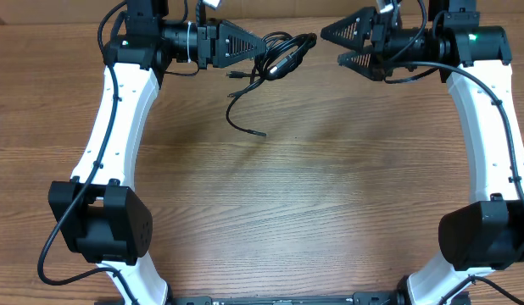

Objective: Untangle cables

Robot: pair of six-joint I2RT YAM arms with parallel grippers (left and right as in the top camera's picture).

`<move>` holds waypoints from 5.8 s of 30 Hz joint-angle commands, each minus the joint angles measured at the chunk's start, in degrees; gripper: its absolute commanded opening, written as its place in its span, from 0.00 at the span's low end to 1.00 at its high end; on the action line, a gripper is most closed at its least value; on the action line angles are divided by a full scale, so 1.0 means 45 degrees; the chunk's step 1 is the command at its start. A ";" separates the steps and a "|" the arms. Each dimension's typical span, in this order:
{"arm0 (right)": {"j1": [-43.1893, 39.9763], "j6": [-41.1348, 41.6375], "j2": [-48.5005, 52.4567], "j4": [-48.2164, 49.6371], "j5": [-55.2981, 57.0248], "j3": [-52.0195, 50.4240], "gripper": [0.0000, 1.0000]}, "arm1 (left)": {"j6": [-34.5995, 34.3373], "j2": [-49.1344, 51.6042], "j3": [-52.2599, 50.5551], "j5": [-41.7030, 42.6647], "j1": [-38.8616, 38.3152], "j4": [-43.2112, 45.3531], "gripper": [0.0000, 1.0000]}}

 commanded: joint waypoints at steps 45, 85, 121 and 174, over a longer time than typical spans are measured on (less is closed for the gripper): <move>0.1321 0.1817 -0.0408 -0.0083 0.1311 0.0335 0.63 | -0.1030 -0.0311 -0.0044 -0.5974 -0.1428 -0.0126 0.04; 0.1763 0.1831 -0.0408 -0.0083 0.1345 0.0335 0.51 | -0.2715 -0.0311 -0.0044 -0.8442 -0.1452 0.1093 0.04; 0.2735 0.2210 -0.0408 0.0257 0.1923 0.0335 0.06 | -0.4605 -0.0311 -0.0044 -0.9777 -0.2118 0.2059 0.04; 0.1715 0.3123 -0.0408 0.2390 0.0330 0.0335 0.04 | -0.0733 -0.0311 -0.0262 -0.9831 -0.0719 -0.3706 1.00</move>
